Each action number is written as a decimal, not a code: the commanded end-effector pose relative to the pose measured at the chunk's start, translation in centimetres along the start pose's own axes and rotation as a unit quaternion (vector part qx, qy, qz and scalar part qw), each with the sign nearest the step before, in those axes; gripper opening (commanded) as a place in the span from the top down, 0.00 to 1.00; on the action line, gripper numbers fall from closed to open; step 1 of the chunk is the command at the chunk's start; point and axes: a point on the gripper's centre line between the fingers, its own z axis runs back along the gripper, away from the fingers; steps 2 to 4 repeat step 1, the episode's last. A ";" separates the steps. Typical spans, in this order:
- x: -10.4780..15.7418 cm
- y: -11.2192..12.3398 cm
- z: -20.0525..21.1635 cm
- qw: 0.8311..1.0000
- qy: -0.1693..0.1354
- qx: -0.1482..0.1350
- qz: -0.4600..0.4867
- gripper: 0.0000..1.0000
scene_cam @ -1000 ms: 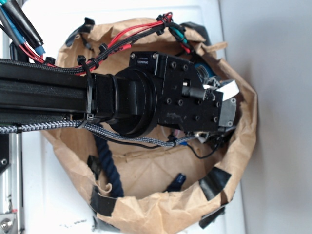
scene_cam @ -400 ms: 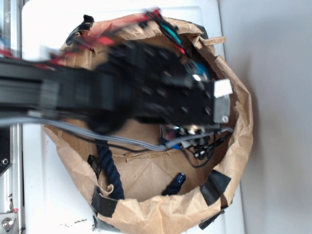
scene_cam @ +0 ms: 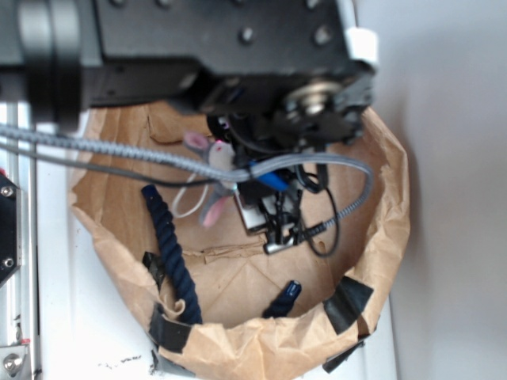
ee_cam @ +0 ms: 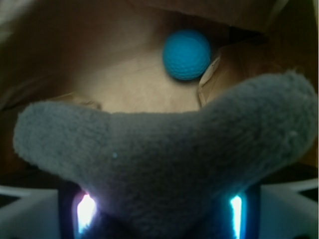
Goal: Grab the gray animal.
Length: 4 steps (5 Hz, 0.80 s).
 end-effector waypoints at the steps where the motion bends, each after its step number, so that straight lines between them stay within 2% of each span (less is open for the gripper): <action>1: 0.5 -0.8 2.4 0.996 -0.047 0.058 -0.042 0.91; 4: 0.5 -0.8 2.4 0.996 -0.047 0.058 -0.042 0.91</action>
